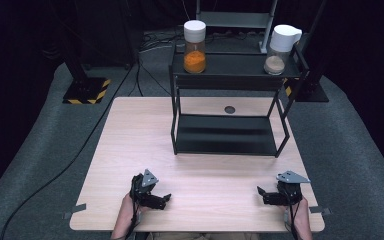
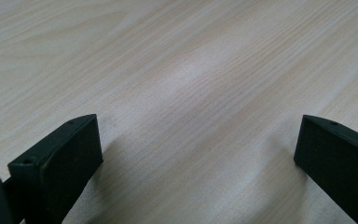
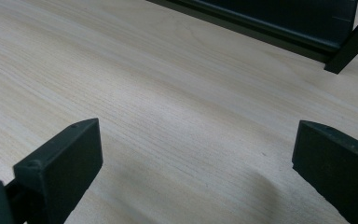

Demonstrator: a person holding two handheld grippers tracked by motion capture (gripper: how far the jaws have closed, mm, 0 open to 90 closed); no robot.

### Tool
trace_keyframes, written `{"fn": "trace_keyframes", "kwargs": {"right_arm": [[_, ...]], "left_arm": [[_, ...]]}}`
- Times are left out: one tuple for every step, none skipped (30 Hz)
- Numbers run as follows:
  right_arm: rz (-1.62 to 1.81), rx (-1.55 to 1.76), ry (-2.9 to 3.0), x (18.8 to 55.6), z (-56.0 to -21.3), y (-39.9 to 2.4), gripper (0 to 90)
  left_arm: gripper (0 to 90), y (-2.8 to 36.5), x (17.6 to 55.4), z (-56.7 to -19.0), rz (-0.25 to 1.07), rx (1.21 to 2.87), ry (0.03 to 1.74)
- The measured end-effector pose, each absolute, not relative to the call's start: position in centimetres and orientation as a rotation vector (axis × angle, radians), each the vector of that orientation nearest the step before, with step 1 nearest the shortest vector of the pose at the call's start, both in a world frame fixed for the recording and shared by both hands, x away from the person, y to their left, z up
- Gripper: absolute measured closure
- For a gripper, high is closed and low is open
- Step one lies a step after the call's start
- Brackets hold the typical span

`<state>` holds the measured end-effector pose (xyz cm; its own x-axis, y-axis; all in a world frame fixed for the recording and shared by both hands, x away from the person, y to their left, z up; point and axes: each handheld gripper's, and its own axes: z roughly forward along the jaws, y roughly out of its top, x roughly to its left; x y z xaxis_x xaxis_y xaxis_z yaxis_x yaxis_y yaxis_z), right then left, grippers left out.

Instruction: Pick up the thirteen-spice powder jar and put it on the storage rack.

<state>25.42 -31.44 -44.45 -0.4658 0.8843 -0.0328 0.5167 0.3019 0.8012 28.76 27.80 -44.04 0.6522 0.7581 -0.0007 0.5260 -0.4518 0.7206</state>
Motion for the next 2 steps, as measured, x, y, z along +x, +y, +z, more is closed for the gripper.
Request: {"fn": "trace_keyframes", "kwargs": {"right_arm": [[1.027, 1.242, 2.1, 25.41, -44.46, -31.43, 0.6], [1.027, 1.24, 2.102, 25.43, -44.46, -31.43, 0.5]], "left_arm": [[0.2, 27.8, 28.76, -44.04, 0.421, 2.16, 0.992], [0.2, 27.8, 28.76, -44.04, 0.421, 2.16, 0.991]]}}
